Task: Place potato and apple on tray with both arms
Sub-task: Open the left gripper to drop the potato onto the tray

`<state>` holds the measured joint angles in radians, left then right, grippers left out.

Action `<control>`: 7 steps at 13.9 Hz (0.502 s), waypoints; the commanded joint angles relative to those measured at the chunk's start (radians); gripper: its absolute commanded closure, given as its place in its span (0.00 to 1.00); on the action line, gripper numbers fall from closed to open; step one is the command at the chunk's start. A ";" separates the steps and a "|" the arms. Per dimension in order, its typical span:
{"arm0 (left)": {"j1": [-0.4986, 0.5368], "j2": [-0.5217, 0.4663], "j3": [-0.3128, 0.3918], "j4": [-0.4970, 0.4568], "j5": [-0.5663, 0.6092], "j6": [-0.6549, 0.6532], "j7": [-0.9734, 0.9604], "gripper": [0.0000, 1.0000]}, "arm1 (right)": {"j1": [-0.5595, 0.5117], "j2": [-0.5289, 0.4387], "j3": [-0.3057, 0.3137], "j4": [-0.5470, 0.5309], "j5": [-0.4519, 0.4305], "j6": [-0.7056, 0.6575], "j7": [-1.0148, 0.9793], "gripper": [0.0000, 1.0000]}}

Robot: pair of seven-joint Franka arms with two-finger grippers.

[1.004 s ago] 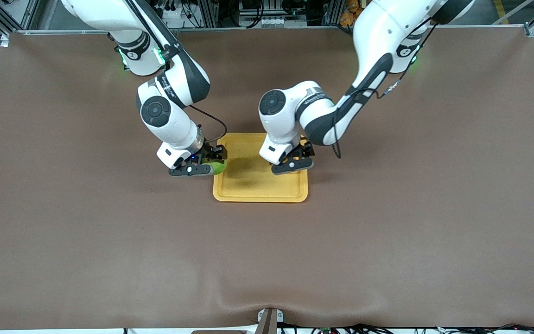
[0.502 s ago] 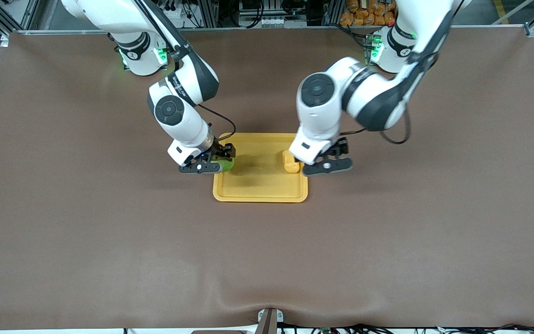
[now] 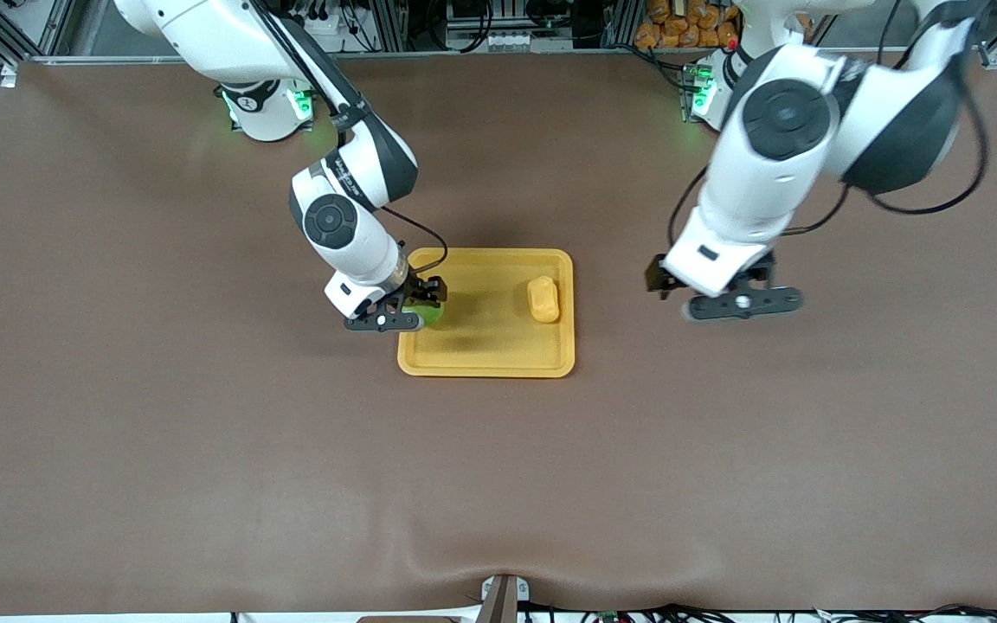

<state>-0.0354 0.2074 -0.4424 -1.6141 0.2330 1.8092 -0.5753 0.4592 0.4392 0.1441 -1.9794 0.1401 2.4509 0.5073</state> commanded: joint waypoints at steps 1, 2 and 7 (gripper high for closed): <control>0.066 -0.063 -0.009 -0.020 -0.024 -0.019 0.112 0.00 | 0.030 0.032 -0.011 0.021 -0.002 0.040 0.022 1.00; 0.092 -0.077 -0.007 -0.018 -0.026 -0.022 0.161 0.00 | 0.035 0.035 -0.011 0.021 -0.002 0.042 0.022 1.00; 0.140 -0.085 0.002 0.069 -0.024 -0.132 0.245 0.00 | 0.038 0.049 -0.014 0.021 -0.002 0.045 0.022 1.00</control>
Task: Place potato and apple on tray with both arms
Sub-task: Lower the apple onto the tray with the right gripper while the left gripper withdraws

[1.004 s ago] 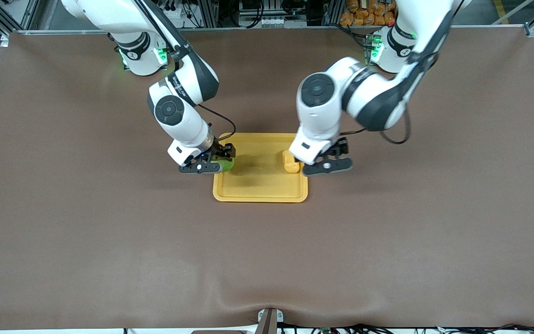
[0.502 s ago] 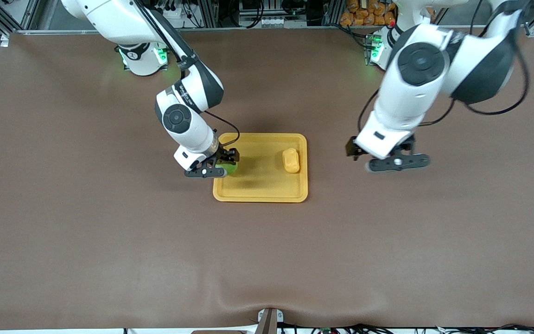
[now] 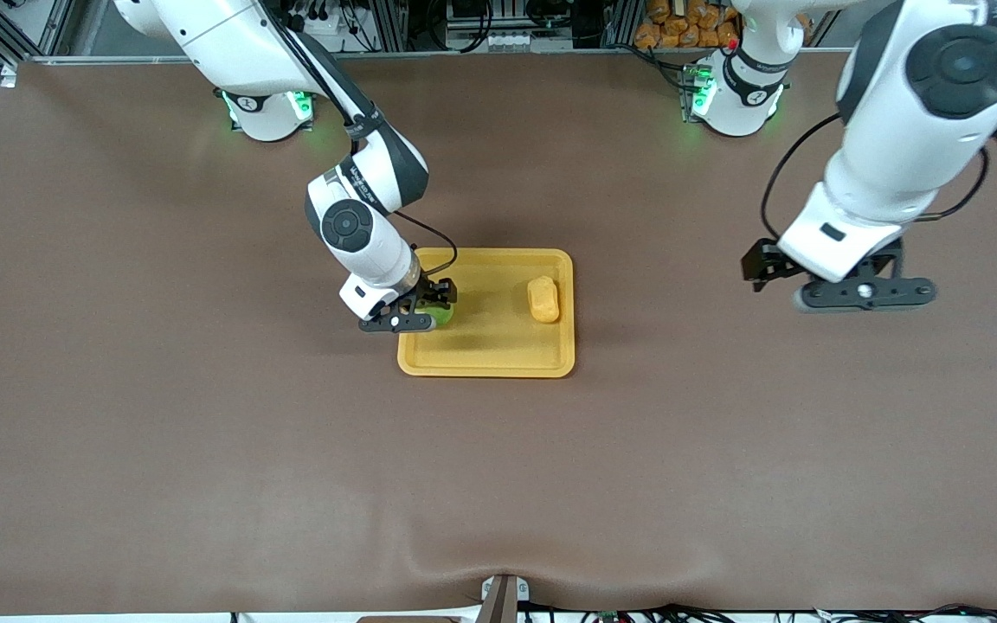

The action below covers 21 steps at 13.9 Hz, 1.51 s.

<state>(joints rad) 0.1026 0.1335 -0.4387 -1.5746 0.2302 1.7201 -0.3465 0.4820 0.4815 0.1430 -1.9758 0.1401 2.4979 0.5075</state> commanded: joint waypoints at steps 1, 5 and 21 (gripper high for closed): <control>0.002 -0.018 0.009 0.030 -0.022 -0.045 0.015 0.00 | 0.015 0.005 -0.014 0.017 -0.002 -0.002 0.022 1.00; 0.002 -0.040 0.040 0.057 -0.040 -0.083 0.017 0.00 | 0.017 0.005 -0.014 0.014 -0.007 -0.005 0.020 0.88; 0.005 -0.129 0.129 0.108 -0.138 -0.261 0.055 0.00 | -0.098 -0.128 -0.013 0.012 -0.031 -0.123 0.032 0.00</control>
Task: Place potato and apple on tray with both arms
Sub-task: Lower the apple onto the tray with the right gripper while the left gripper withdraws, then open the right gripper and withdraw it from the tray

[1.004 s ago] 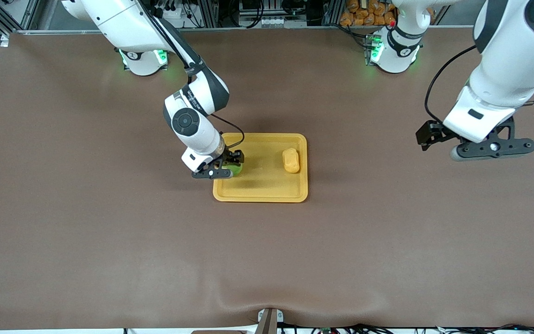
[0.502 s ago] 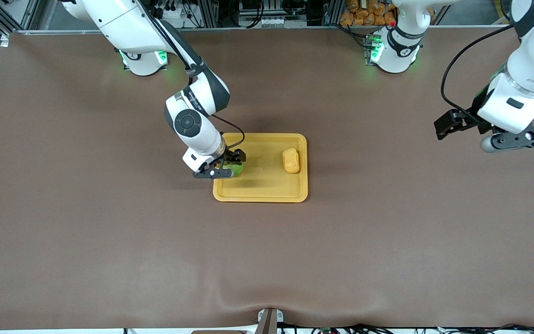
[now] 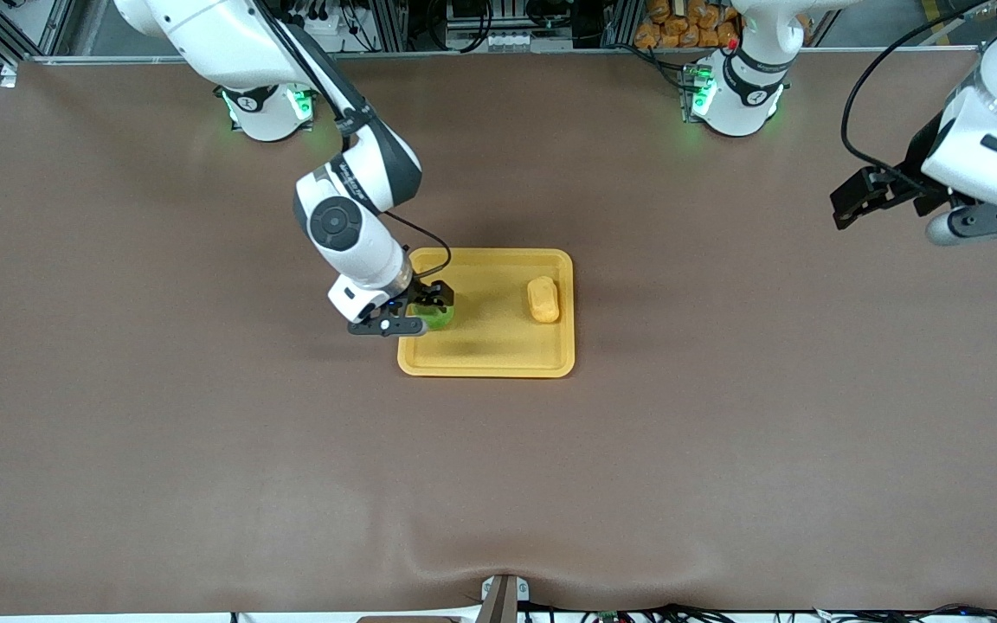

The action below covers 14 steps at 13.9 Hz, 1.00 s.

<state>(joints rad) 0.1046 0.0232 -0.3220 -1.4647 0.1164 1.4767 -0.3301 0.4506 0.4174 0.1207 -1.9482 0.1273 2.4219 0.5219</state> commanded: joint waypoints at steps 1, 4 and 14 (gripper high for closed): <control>0.010 -0.026 0.014 -0.005 -0.026 -0.024 0.058 0.00 | -0.111 -0.093 0.010 -0.017 -0.018 -0.050 0.004 0.00; -0.086 -0.055 0.125 -0.032 -0.030 -0.027 0.123 0.00 | -0.229 -0.198 0.010 -0.029 -0.018 -0.130 -0.081 0.00; -0.152 -0.155 0.204 -0.140 -0.044 -0.027 0.140 0.00 | -0.497 -0.496 -0.065 0.041 -0.037 -0.562 -0.454 0.00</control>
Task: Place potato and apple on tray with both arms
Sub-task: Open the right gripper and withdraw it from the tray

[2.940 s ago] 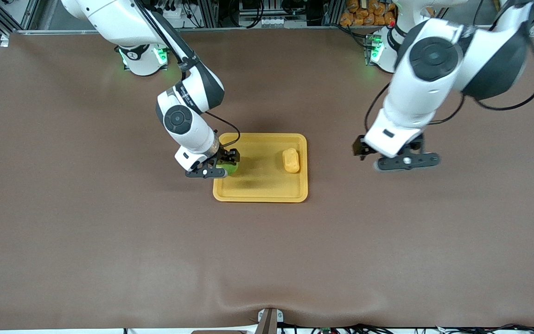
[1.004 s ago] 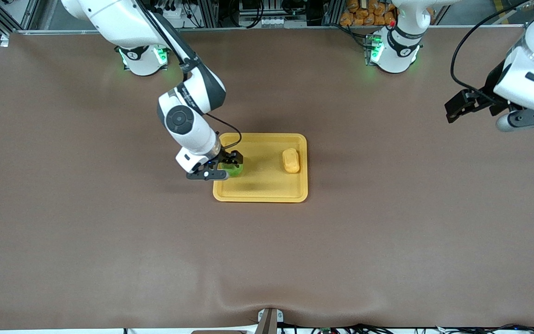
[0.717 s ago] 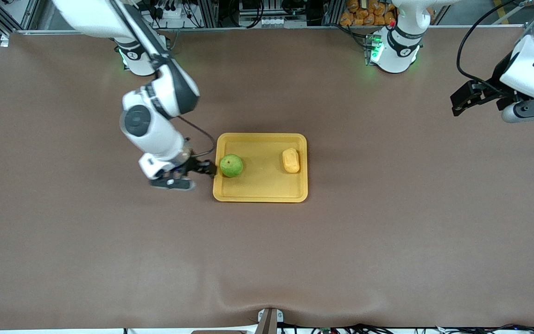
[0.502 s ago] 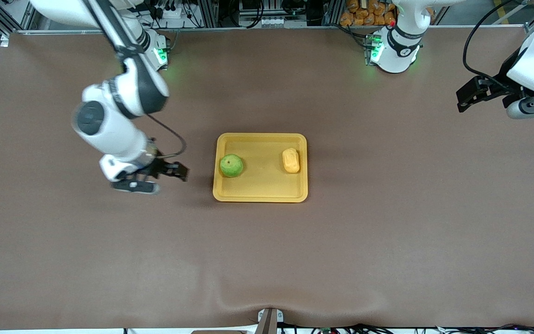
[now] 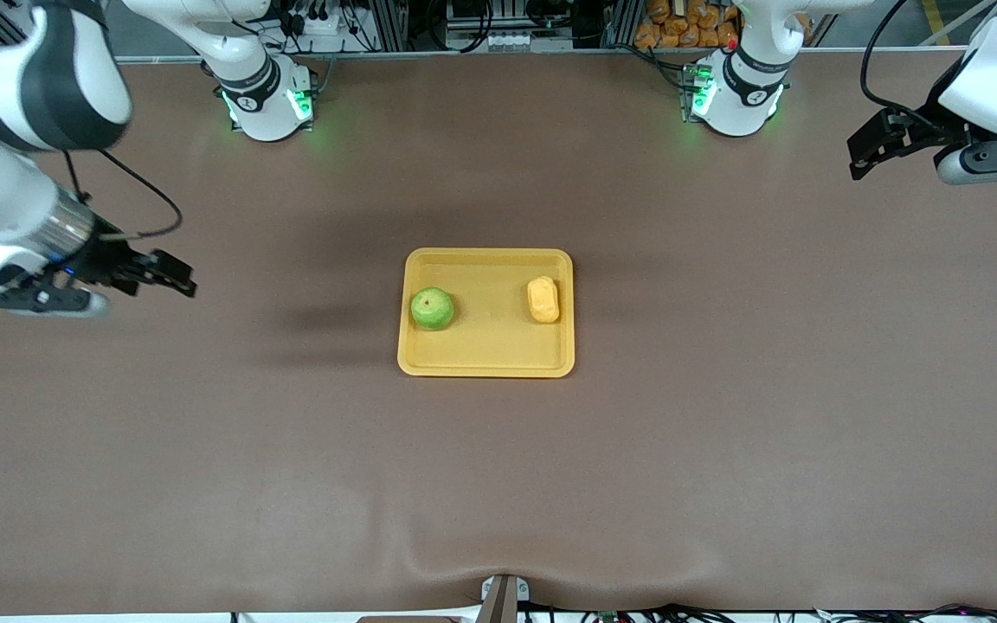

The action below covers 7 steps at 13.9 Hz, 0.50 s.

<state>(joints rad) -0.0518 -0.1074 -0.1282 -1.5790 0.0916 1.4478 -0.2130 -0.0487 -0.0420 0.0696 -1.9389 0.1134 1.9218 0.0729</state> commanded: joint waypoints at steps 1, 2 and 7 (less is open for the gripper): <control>0.007 -0.025 0.010 -0.026 -0.024 0.002 0.029 0.00 | 0.004 -0.035 -0.028 0.096 -0.055 -0.116 -0.004 0.00; 0.016 -0.025 0.010 -0.026 -0.044 0.002 0.041 0.00 | 0.009 -0.029 -0.033 0.172 -0.087 -0.182 -0.004 0.00; 0.056 -0.021 0.012 -0.027 -0.073 0.002 0.110 0.00 | 0.061 -0.024 -0.105 0.322 -0.115 -0.334 0.005 0.00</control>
<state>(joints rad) -0.0091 -0.1091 -0.1183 -1.5873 0.0414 1.4478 -0.1320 -0.0131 -0.0772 -0.0084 -1.6663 0.0178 1.6217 0.0702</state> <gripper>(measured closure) 0.000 0.000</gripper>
